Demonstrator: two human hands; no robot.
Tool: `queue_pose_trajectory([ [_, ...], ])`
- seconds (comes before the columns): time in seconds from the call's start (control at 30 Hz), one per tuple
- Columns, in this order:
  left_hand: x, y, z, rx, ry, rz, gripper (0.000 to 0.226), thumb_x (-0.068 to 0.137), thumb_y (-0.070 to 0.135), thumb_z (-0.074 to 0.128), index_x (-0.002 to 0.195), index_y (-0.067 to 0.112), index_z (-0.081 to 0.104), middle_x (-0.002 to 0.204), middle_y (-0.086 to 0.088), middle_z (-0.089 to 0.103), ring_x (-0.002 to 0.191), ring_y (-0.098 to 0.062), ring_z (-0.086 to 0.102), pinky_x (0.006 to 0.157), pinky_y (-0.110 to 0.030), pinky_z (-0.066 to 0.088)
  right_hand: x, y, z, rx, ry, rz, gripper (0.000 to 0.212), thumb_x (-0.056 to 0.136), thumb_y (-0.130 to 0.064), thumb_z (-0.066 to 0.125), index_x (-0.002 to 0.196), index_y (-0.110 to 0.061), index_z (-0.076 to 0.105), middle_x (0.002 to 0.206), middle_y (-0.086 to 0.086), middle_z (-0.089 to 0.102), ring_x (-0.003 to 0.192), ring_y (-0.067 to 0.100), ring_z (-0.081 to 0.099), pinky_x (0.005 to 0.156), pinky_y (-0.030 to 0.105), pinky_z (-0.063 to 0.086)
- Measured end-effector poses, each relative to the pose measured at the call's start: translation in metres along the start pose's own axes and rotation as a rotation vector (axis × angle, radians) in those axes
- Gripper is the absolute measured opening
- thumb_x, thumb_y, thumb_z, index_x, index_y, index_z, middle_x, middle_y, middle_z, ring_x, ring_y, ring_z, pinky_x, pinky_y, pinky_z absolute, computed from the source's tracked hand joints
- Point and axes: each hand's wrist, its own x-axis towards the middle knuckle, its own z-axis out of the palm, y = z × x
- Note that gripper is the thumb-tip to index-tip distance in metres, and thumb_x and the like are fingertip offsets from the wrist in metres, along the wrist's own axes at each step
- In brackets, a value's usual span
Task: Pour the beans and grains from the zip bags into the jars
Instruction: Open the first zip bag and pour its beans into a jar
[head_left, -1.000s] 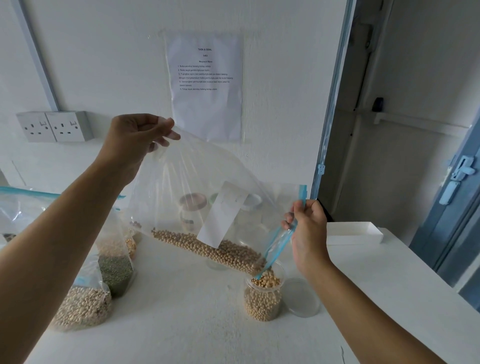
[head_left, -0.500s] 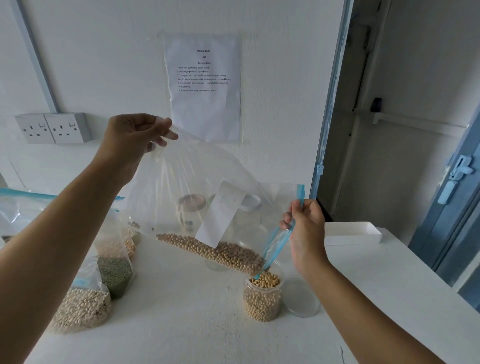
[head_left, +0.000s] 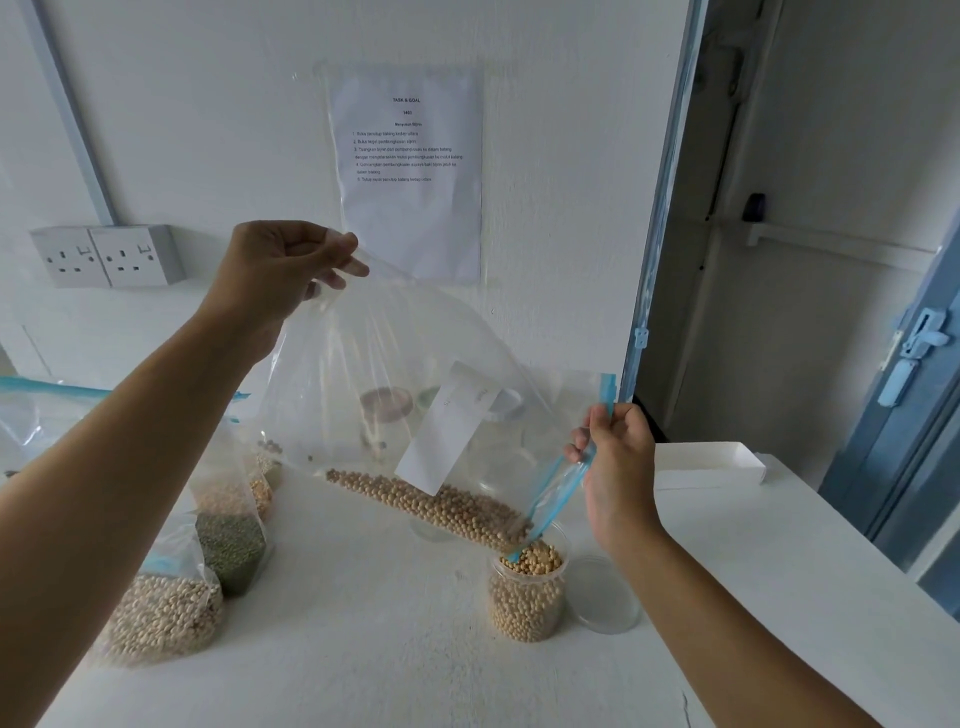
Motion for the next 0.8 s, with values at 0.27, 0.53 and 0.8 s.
queue_pose_trajectory([
  [0.27,-0.002,0.011,0.009,0.049,-0.012,0.038,0.013,0.094,0.025,0.073,0.085,0.016,0.072,0.077,0.007,0.078,0.063,-0.006,0.062,0.062,-0.021,0.043,0.000,0.003,-0.001,0.003,0.028,0.007,0.019,0.108,-0.012,0.048,0.089,-0.010,0.045,0.061,-0.005,0.049,0.054,0.009,0.043,0.059,0.027,0.043],
  [0.53,-0.003,0.011,0.007,0.038,0.000,0.022,0.012,0.093,0.026,0.074,0.086,0.016,0.073,0.077,0.007,0.078,0.064,-0.007,0.062,0.065,-0.023,0.044,0.002,0.002,0.001,0.001,0.028,-0.032,0.019,0.108,-0.011,0.048,0.089,-0.010,0.044,0.062,-0.007,0.048,0.056,0.010,0.042,0.058,0.026,0.043],
  [0.8,-0.003,0.016,0.010,0.051,-0.006,0.023,0.013,0.093,0.026,0.073,0.088,0.014,0.073,0.077,0.007,0.078,0.065,-0.007,0.062,0.064,-0.022,0.044,0.002,0.006,0.001,0.036,0.044,-0.031,0.024,0.108,-0.009,0.046,0.084,-0.013,0.042,0.060,-0.010,0.049,0.056,0.010,0.041,0.059,0.027,0.041],
])
